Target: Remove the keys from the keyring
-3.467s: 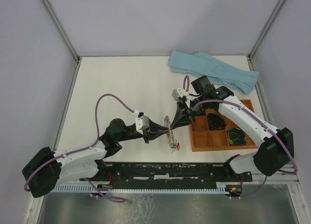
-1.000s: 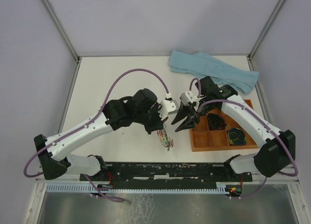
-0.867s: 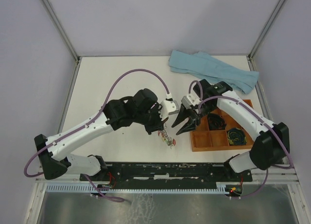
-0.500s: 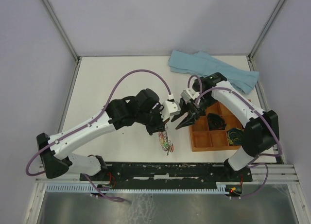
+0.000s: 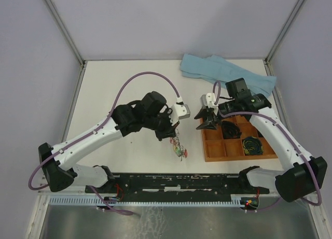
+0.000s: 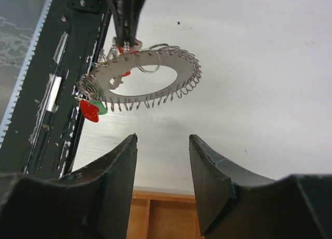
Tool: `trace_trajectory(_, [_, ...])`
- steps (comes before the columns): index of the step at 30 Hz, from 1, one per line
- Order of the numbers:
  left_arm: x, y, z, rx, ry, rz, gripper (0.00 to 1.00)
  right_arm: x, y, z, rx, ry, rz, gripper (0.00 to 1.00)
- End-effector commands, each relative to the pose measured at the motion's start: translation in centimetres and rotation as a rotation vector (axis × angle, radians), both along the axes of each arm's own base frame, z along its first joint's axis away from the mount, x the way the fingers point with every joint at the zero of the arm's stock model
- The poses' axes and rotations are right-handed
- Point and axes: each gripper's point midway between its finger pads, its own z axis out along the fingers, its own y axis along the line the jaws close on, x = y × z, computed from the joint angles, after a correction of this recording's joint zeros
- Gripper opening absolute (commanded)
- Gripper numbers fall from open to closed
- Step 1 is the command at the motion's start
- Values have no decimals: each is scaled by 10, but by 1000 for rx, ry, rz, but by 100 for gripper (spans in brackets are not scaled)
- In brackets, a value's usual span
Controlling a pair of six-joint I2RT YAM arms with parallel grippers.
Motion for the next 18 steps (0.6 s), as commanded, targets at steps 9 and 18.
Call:
trace_trajectory(9, [20, -20, 30, -120, -79, -77, 3, -12, 48, 28, 189, 117, 57, 50])
trace_trajectory(18, [24, -20, 35, -132, -101, -79, 3, -27, 61, 15, 185, 186, 120, 47])
